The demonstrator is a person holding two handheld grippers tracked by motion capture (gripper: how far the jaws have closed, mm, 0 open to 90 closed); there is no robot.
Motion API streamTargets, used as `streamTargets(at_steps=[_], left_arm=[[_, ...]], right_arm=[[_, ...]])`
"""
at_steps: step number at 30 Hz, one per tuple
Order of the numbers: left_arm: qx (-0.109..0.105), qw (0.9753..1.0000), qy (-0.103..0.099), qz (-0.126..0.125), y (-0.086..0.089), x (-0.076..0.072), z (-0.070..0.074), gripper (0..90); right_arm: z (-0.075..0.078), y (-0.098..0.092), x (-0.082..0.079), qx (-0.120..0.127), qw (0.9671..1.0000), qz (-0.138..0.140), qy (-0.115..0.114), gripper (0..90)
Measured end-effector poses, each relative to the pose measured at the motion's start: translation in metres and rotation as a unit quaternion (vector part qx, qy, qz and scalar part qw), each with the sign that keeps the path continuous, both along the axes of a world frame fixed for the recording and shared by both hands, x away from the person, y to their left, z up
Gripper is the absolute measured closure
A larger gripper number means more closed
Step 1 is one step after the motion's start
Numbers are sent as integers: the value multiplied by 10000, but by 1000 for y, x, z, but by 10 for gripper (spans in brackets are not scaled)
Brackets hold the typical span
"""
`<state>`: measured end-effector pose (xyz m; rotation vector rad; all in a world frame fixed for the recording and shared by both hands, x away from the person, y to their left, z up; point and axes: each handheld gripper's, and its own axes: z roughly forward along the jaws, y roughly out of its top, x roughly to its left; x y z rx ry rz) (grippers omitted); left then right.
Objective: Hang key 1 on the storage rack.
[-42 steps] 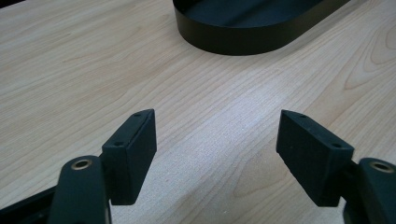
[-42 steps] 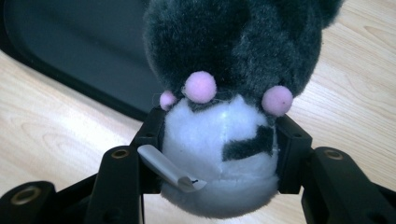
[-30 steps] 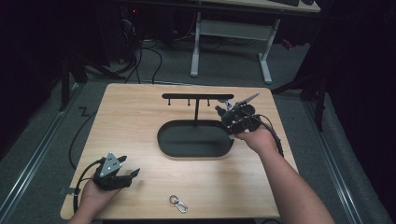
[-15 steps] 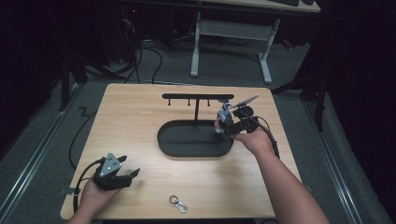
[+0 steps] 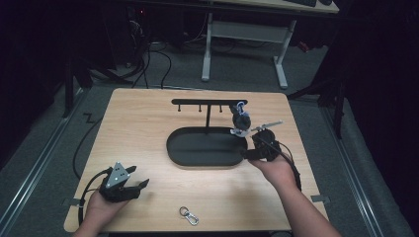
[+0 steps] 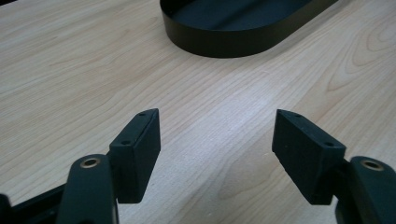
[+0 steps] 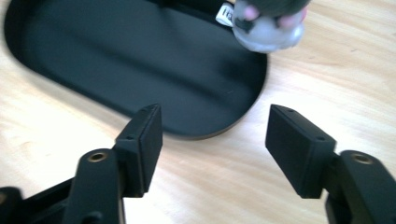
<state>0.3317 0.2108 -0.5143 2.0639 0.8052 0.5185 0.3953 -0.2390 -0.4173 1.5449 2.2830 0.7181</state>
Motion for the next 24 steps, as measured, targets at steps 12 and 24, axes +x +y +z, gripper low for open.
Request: streamTargets(at_steps=[12, 24], left_arm=[[60, 9964, 225, -811, -34, -23, 4, 516], [438, 9772, 407, -2038, -98, -73, 4, 900]], right_arm=[[-62, -12, -79, 823, 9936, -1, -769, 617], [-78, -36, -123, 1545, 9723, -487, -1684, 607]])
